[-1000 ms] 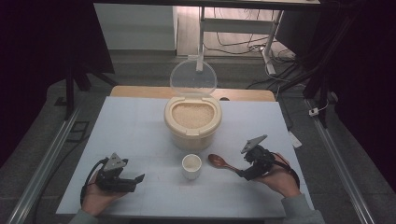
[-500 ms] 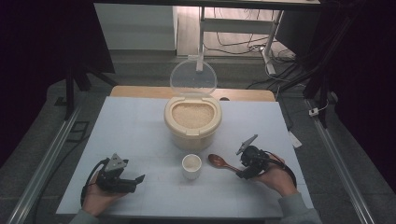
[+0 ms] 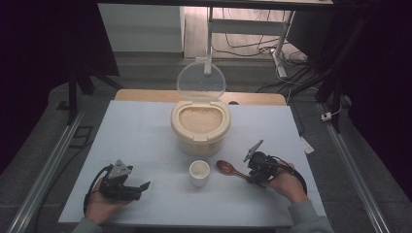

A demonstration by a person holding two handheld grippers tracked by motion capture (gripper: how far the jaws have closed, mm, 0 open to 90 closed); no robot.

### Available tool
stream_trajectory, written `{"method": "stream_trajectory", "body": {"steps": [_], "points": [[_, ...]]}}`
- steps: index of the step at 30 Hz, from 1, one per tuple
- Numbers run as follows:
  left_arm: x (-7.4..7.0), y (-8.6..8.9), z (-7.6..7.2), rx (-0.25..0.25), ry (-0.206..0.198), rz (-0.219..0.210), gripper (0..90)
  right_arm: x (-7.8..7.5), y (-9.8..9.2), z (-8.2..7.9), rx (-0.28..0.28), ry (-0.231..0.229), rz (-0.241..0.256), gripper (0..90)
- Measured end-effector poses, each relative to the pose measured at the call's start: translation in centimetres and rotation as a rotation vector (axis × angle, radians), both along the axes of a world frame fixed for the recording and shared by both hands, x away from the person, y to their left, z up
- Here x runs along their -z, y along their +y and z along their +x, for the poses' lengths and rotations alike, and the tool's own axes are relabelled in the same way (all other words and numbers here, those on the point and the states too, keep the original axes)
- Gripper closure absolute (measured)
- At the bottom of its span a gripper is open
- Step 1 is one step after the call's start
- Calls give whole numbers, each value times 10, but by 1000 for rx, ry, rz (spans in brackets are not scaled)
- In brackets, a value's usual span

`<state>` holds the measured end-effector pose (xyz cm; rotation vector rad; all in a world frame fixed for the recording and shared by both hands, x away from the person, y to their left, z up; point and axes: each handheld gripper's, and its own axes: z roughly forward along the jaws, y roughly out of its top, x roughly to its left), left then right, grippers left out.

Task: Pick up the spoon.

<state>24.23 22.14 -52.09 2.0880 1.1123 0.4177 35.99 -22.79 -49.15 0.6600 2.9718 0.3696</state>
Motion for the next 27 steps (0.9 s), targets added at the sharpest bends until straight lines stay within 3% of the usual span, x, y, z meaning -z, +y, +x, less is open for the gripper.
{"method": "stream_trajectory", "body": {"steps": [12, 23, 27], "points": [[1, 0, 0, 2, 2, 5, 122, 1, 13, -6, -59, -29, -75, 778], [2, 0, 0, 2, 5, 5, 122, 0, 10, -6, -70, -32, -62, 788], [2, 1, 0, 0, 7, 5, 121, -4, 3, -6, -59, -24, -9, 789]]}}
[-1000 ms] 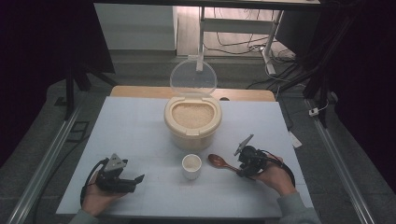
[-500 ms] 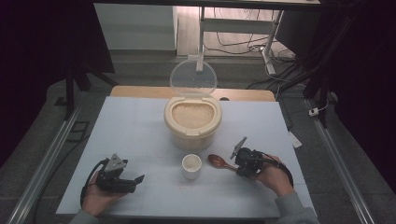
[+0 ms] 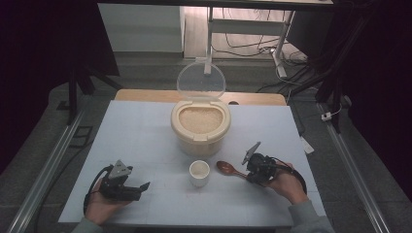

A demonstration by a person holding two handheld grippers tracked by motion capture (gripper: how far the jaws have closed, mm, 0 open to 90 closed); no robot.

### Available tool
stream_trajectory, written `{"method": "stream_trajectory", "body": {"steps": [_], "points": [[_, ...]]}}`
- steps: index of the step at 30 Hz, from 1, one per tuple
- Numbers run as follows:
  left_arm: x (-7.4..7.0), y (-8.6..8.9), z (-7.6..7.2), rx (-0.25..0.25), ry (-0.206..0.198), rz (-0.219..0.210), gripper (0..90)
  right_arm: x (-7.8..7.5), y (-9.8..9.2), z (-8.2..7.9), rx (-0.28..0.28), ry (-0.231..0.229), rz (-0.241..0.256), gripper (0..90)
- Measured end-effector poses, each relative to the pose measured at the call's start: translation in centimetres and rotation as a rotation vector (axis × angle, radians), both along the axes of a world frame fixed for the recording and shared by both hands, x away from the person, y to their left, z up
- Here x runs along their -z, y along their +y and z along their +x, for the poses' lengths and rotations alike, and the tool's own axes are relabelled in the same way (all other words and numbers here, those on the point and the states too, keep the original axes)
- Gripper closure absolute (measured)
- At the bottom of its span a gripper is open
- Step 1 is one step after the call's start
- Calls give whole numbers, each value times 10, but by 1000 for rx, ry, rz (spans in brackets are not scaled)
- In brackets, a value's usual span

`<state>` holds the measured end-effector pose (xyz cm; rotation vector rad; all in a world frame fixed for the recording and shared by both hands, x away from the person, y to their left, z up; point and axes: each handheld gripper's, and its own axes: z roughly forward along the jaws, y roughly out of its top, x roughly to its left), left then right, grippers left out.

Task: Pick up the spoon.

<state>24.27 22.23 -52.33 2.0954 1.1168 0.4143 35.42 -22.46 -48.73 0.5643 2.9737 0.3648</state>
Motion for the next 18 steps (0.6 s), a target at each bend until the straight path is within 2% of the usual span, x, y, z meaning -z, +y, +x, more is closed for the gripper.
{"method": "stream_trajectory", "body": {"steps": [5, 18], "points": [[0, 0, 0, 0, 0, 3, 122, -7, -6, -2, 7, -12, 46, 789], [1, 1, 1, -5, 1, 4, 121, -18, -22, -6, 25, -3, 150, 790]]}}
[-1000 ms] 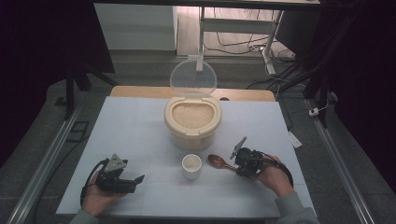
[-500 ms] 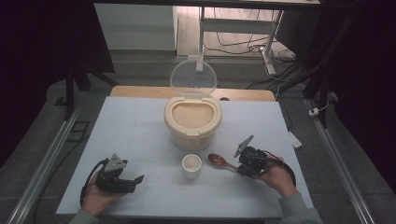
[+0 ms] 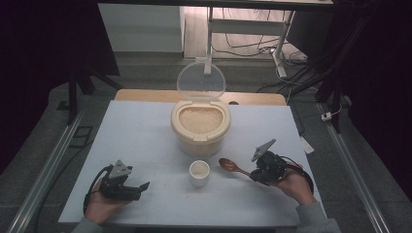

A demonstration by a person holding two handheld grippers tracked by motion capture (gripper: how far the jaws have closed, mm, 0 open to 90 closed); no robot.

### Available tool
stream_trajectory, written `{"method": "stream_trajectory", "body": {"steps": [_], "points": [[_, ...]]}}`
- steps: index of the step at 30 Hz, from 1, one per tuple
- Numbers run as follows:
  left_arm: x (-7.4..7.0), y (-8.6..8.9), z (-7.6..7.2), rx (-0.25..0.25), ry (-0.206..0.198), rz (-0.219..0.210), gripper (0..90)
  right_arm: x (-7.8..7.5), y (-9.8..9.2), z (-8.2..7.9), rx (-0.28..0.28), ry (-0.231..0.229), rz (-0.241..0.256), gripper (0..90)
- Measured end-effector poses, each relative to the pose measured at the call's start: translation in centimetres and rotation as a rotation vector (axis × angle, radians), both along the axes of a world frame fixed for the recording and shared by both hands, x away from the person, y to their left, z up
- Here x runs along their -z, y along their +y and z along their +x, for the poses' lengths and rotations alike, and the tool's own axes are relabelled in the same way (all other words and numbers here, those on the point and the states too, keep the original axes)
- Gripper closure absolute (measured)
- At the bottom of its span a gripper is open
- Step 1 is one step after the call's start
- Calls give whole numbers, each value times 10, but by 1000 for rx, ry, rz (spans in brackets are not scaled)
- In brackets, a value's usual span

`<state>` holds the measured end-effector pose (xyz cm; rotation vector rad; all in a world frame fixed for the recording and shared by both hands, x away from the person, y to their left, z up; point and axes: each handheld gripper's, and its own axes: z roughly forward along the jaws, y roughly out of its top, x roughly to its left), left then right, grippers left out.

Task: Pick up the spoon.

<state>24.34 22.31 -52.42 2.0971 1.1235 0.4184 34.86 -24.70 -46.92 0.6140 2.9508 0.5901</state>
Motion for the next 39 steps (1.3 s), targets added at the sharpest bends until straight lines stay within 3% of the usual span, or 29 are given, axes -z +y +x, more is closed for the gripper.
{"method": "stream_trajectory", "body": {"steps": [8, 16, 21, 39], "points": [[0, 1, 0, -1, -2, -1, 122, -13, -4, -7, -14, -8, 57, 790], [0, 1, 1, -1, 0, -1, 122, -42, -1, -22, -77, -59, 156, 789], [-1, 0, 1, -1, -1, 1, 122, -49, 6, -27, -108, -62, 202, 789], [-2, -1, 0, 8, -6, -3, 122, -56, 48, -32, -196, -96, 217, 789]]}}
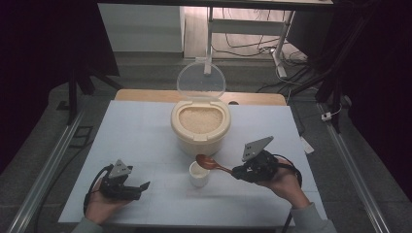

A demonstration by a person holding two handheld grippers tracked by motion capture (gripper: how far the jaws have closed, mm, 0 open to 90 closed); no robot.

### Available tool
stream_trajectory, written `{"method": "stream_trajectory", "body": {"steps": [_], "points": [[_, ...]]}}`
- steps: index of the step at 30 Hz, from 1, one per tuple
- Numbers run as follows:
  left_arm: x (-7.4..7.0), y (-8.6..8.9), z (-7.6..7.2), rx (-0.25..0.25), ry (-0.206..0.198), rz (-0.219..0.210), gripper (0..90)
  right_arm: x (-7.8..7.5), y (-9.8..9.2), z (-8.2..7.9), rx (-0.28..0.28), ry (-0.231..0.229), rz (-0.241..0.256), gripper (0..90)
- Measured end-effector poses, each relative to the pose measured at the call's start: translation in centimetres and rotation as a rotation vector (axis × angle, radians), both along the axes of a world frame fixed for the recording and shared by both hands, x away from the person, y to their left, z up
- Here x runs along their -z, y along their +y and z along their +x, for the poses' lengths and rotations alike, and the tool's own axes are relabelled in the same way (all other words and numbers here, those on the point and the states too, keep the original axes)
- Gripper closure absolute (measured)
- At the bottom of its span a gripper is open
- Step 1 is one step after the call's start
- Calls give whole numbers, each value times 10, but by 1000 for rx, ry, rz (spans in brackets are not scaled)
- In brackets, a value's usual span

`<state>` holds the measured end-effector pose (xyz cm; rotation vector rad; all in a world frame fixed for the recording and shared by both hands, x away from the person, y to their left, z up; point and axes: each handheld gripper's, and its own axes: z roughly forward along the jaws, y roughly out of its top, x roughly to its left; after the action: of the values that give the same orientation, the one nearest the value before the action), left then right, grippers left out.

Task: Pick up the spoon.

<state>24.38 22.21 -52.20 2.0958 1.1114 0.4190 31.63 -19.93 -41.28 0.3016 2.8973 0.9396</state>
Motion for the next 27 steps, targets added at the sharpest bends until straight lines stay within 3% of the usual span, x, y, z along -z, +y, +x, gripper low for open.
{"method": "stream_trajectory", "body": {"steps": [20, 27], "points": [[-9, -3, -3, 24, -18, -22, 126, 0, 40, -3, -68, -37, -25, 789], [-20, -9, -6, 48, -44, -23, 130, 4, 55, -3, -86, -48, -53, 789]]}}
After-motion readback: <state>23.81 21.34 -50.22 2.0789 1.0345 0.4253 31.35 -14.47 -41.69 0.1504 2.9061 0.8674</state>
